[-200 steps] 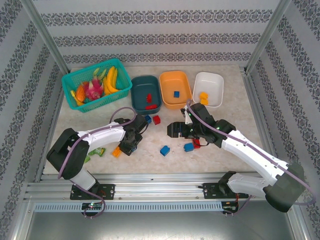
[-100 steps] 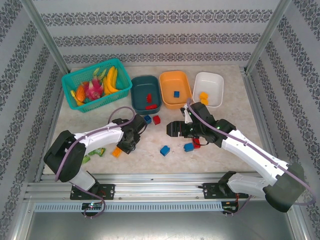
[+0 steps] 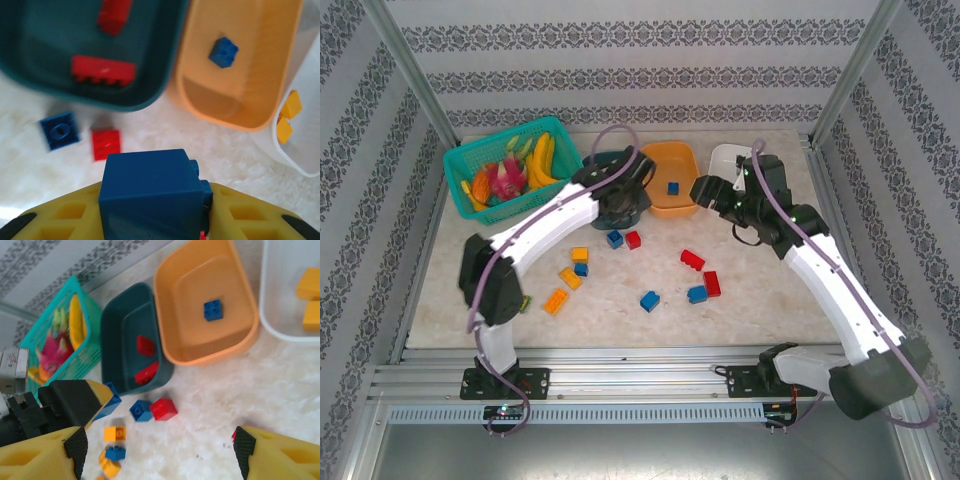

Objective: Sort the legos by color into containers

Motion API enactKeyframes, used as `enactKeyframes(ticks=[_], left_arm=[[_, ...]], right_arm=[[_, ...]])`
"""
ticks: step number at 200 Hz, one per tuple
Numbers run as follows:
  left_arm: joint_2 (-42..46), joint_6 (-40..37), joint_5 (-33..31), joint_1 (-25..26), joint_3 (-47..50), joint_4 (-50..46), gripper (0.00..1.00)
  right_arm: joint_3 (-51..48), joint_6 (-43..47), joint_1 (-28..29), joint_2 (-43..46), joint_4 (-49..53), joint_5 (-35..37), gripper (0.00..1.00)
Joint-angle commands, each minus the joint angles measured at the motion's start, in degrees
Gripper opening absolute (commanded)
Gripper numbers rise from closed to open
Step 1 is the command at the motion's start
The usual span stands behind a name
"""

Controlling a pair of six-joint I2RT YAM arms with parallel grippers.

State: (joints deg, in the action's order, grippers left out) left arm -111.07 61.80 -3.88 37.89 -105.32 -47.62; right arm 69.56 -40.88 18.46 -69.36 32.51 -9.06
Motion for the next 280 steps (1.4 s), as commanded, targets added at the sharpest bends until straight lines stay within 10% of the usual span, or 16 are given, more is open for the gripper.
enactKeyframes(ticks=[1, 41, 145, 280], left_arm=[[-8.2, -14.0, 1.4, 0.3, -10.8, -1.1, 0.38], [-21.9, -20.6, 1.5, -0.8, -27.5, -1.2, 0.37], [-36.0, -18.9, 2.1, -1.4, -35.0, 2.1, 0.44], [-17.3, -13.7, 2.6, -1.5, -31.6, 1.4, 0.74]], right_arm=[[2.6, -1.8, -2.0, -2.1, -0.2, -0.3, 0.79], [2.5, -2.4, -4.0, -4.4, -0.2, -1.6, 0.79], [-3.3, -3.7, -4.9, -0.5, -0.9, -3.0, 0.79], [-5.6, 2.3, -2.1, 4.2, 7.1, 0.1, 0.78]])
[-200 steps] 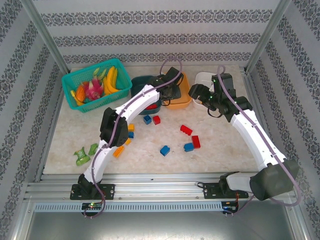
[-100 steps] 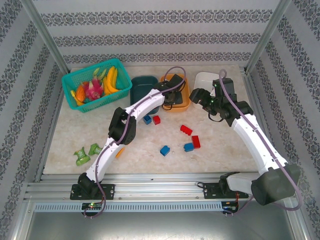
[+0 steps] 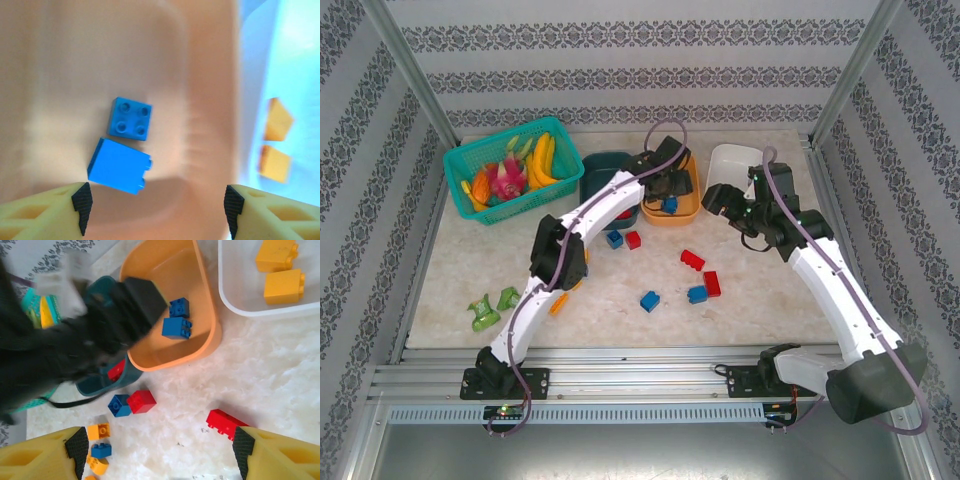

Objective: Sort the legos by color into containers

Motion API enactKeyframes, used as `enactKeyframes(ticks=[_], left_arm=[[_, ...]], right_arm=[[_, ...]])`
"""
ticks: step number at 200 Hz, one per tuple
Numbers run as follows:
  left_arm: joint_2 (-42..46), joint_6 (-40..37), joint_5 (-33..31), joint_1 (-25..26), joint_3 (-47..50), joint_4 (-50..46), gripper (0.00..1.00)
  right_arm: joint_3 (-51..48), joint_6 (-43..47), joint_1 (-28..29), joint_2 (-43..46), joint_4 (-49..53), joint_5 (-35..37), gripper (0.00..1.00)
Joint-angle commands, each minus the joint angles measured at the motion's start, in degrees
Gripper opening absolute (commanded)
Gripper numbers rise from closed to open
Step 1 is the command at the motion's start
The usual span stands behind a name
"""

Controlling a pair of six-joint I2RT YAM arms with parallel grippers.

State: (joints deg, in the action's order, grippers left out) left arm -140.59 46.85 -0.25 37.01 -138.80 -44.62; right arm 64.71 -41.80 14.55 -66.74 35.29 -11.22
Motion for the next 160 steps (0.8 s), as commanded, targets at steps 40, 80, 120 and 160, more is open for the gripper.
enactKeyframes(ticks=[40, 80, 120, 160], left_arm=[[33.2, 1.2, -3.1, -0.6, 27.2, 2.3, 0.77], [52.5, 2.6, -4.1, -0.6, 53.2, 3.3, 0.78], [68.6, 5.4, -6.4, -0.7, 71.0, -0.2, 0.79], [83.1, 9.0, -10.6, -0.6, 80.4, -10.0, 0.78]], right_arm=[[-2.9, 3.1, 8.6, 3.1, 6.8, 5.5, 0.78], [-4.0, 1.3, 16.4, 2.4, 6.5, 8.6, 0.78], [-2.3, 0.6, 22.4, -1.5, 5.7, 10.4, 0.77], [2.9, -0.1, 30.2, -8.5, 4.4, 13.2, 0.77]])
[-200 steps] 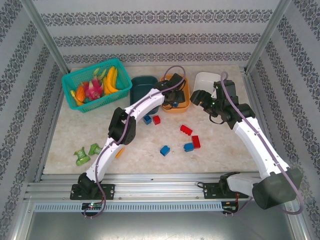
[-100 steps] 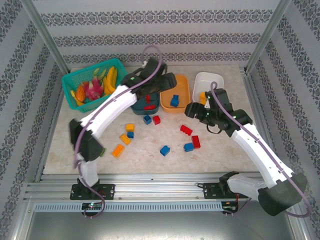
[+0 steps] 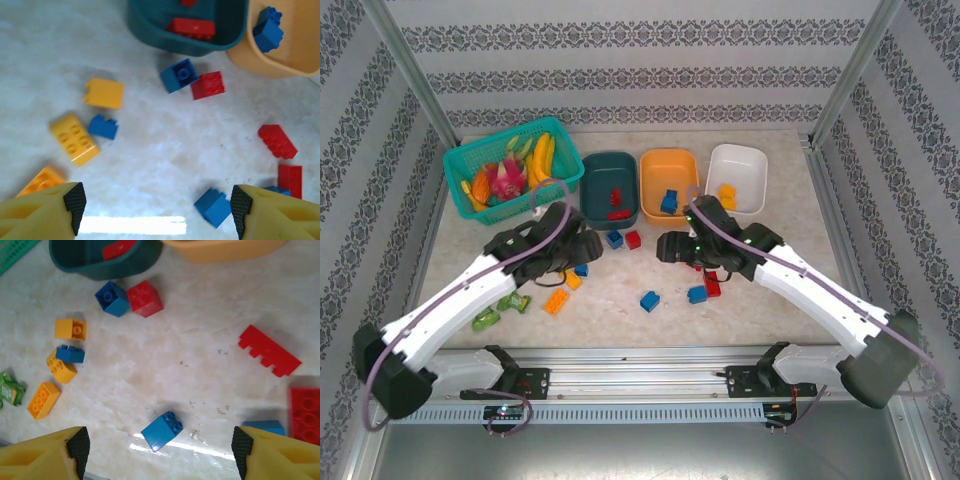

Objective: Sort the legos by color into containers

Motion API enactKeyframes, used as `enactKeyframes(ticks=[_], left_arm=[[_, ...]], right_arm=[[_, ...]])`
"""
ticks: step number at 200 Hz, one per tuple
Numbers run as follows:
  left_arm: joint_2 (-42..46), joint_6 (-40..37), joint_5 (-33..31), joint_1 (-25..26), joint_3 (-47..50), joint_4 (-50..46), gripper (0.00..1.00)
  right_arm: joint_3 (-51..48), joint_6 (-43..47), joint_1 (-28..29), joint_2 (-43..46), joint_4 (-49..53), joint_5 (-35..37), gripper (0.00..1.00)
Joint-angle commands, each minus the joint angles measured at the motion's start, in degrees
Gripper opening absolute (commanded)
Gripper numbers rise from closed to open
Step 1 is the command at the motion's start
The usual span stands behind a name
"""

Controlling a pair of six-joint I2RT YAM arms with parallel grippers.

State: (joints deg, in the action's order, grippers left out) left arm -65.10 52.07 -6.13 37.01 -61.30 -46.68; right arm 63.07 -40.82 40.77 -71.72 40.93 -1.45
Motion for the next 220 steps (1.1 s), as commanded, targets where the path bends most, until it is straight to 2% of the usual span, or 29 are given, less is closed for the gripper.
enactKeyframes(ticks=[1, 32, 81, 106, 146, 187, 220], left_arm=[[8.0, 3.9, -4.9, -0.6, 3.0, -8.3, 0.78], [19.6, 7.0, -9.3, -0.6, 6.6, -16.6, 0.78], [31.5, 7.5, -9.6, -0.7, 8.2, -24.5, 0.77], [34.0, 6.8, -8.2, -0.6, 7.9, -25.6, 0.77], [36.4, 3.2, -5.7, -0.6, 6.5, -24.4, 0.78], [39.1, -0.7, -4.0, -0.6, 4.4, -23.8, 0.81], [40.0, -1.2, -3.6, -0.7, 3.1, -25.3, 0.81]], right_arm=[[4.7, -1.1, 4.3, -3.8, -1.2, 3.5, 0.77], [11.3, -1.2, 12.7, -13.5, -1.6, 3.4, 0.76], [23.9, -3.4, 21.6, -29.3, -2.8, 3.3, 0.75], [33.1, -6.5, 20.8, -37.8, 2.5, 7.8, 0.76], [47.1, -10.2, 18.8, -51.3, 7.7, 9.1, 0.81], [54.2, -12.4, 16.2, -59.7, 8.4, 8.8, 0.80], [60.1, -10.8, 15.2, -66.1, 8.2, 6.8, 0.79]])
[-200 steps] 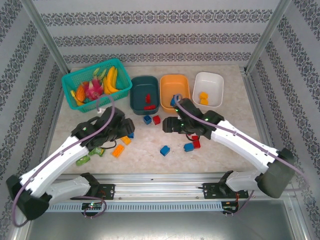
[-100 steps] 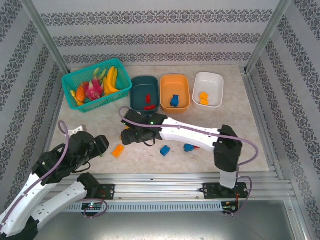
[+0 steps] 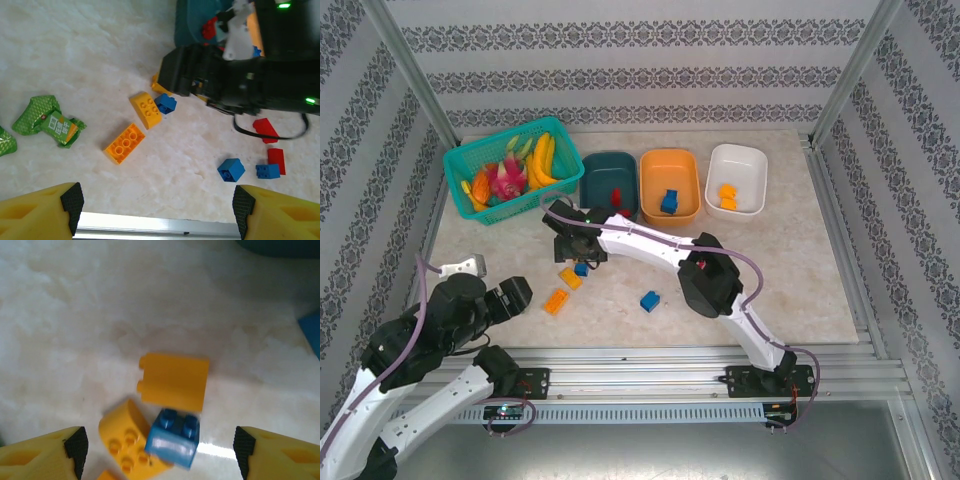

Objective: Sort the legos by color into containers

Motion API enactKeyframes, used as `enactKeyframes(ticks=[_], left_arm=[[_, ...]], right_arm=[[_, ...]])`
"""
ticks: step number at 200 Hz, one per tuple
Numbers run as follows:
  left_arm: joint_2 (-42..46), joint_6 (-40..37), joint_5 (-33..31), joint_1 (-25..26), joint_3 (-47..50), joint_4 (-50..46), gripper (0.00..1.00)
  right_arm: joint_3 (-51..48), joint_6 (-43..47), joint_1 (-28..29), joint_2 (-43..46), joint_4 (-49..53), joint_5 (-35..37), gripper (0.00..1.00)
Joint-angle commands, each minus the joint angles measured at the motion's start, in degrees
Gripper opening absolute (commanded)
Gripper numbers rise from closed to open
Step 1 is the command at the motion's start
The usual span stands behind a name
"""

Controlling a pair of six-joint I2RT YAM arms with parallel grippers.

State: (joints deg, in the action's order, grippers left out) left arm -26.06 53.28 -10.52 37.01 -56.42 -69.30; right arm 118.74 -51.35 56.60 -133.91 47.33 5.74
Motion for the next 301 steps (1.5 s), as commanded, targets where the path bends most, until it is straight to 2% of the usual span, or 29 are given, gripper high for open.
enactKeyframes(ticks=[1, 32, 53, 77, 103, 128, 149, 171, 204, 241, 269, 301], left_arm=[[0.9, -2.4, 0.8, -0.7, -1.9, -2.7, 0.81], [1.1, -2.5, 0.4, -0.6, -2.8, -4.0, 0.81], [1.2, -2.4, 0.1, -0.7, -2.9, -3.8, 0.81], [1.2, -2.2, 0.1, -0.6, -2.7, -3.0, 0.80], [0.9, -2.1, 0.4, -0.7, -2.3, -1.8, 0.80], [0.1, -2.8, 1.6, -0.6, -2.0, 0.7, 0.79], [-2.7, -4.7, 4.7, -0.6, -1.7, 5.7, 0.79], [-9.1, -6.7, 9.3, -0.6, -2.3, 13.4, 0.79], [-22.5, -8.9, 15.3, -0.5, -5.0, 25.9, 0.79], [-38.9, -10.7, 18.4, 1.7, -11.2, 36.2, 0.79], [-49.9, -10.9, 20.7, 3.0, -16.2, 42.1, 0.79], [-61.9, -11.0, 23.3, 4.2, -23.9, 44.8, 0.79]], right_arm=[[4.6, -0.3, -0.7, -4.1, 1.8, -0.5, 0.79], [10.6, -0.6, -1.3, -9.2, 5.9, -0.8, 0.76], [10.4, -1.9, -2.0, -10.3, 7.0, -0.9, 0.71], [10.1, -1.8, -2.4, -10.7, 6.5, -0.9, 0.61], [10.7, -1.2, -2.6, -10.5, 6.5, -0.9, 0.42], [9.9, 0.7, -2.5, -6.5, 6.5, 1.1, 0.30], [7.6, 3.4, -2.8, -0.2, 6.7, 4.4, 0.26], [1.1, 5.7, -5.0, 9.3, 6.4, 6.9, 0.25], [-14.7, 9.6, -13.5, 26.5, 4.4, 7.7, 0.25], [-28.6, 13.9, -30.2, 38.8, 3.0, 4.8, 0.25], [-31.8, 15.1, -42.3, 39.0, 1.2, 1.4, 0.26], [-28.5, 11.8, -50.4, 31.1, 0.3, -2.2, 0.25]])
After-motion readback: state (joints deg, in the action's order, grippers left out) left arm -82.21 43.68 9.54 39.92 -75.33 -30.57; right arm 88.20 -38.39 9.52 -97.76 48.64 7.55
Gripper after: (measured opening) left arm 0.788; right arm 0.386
